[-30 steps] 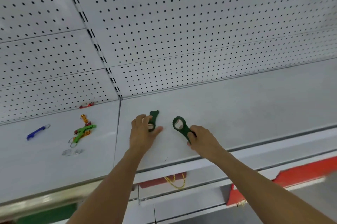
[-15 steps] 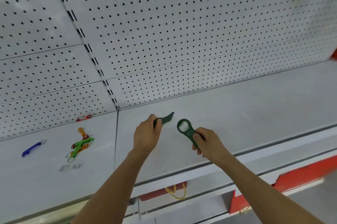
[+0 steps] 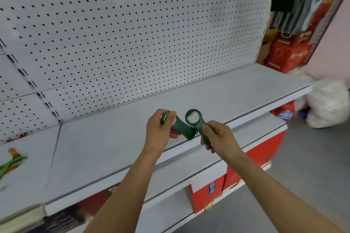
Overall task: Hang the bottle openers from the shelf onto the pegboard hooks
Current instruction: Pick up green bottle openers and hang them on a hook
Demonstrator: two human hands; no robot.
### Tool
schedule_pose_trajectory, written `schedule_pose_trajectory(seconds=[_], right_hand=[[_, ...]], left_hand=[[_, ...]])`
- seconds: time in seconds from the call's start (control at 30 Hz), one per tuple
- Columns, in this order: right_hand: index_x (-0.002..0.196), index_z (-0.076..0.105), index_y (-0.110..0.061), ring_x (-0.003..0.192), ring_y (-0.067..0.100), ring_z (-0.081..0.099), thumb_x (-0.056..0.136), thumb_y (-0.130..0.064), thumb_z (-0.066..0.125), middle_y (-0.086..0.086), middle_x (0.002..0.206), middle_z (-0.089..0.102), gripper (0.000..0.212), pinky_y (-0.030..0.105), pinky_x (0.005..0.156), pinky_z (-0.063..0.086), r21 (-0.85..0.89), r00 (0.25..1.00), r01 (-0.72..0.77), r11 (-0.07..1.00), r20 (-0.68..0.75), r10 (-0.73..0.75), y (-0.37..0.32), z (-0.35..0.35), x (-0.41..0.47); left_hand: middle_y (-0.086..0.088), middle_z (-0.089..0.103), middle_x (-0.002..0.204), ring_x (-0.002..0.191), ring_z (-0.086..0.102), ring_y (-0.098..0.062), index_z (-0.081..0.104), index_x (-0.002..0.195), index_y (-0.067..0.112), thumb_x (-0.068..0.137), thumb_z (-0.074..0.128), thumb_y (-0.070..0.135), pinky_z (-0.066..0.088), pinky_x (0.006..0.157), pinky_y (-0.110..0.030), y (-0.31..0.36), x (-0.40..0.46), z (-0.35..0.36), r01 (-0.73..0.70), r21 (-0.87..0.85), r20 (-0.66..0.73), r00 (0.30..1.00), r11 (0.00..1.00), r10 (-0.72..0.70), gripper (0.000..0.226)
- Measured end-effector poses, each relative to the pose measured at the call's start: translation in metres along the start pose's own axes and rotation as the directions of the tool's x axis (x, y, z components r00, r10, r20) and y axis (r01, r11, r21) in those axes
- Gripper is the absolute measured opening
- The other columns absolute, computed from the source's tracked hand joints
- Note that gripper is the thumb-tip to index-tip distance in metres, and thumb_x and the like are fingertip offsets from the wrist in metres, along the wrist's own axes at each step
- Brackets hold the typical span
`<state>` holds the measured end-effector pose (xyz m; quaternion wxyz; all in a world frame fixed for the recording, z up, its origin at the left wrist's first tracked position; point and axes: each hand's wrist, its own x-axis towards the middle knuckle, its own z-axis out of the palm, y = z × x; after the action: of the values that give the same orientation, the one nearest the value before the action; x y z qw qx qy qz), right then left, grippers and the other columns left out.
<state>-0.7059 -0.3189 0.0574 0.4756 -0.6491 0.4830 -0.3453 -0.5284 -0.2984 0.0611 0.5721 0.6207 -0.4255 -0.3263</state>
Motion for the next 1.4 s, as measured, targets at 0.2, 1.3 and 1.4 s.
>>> schedule_pose_trajectory(seconds=[0.2, 1.3, 1.4], right_hand=[[0.093, 0.057, -0.002, 0.051, 0.011, 0.051, 0.098, -0.015, 0.045, 0.009, 0.067, 0.064, 0.018, 0.028, 0.049, 0.04, 0.05, 0.995, 0.006, 0.999, -0.096, -0.001, 0.009, -0.068, -0.008], [0.089, 0.058, -0.011, 0.055, 0.018, 0.053, 0.097, -0.008, 0.05, 0.005, 0.073, 0.066, 0.012, 0.025, 0.046, 0.038, 0.269, 0.951, 0.287, 0.92, -0.196, -0.239, 0.038, -0.372, 0.242], [0.088, 0.058, -0.01, 0.055, 0.017, 0.052, 0.097, -0.007, 0.05, 0.005, 0.073, 0.065, 0.012, 0.026, 0.045, 0.038, 0.27, 0.937, 0.342, 0.9, -0.17, -0.305, 0.028, -0.39, 0.255]], left_hand=[[-0.013, 0.067, 0.081, 0.055, 0.07, -0.025, 0.061, 0.098, 0.006, 0.095, 0.06, 0.022, 0.056, 0.05, -0.027, 0.026, -0.005, 0.068, -0.011, 0.008, 0.137, 0.991, 1.0, 0.009, 0.017], [-0.016, 0.068, 0.08, 0.051, 0.065, -0.022, 0.062, 0.096, 0.005, 0.098, 0.052, 0.025, 0.054, 0.049, -0.03, 0.127, 0.18, 0.384, -0.14, 0.001, 0.111, 0.984, 0.99, 0.139, 0.023], [-0.014, 0.068, 0.077, 0.049, 0.065, -0.021, 0.062, 0.096, 0.006, 0.098, 0.052, 0.024, 0.052, 0.047, -0.029, 0.143, 0.182, 0.397, -0.16, 0.004, 0.057, 0.986, 0.987, 0.159, 0.021]])
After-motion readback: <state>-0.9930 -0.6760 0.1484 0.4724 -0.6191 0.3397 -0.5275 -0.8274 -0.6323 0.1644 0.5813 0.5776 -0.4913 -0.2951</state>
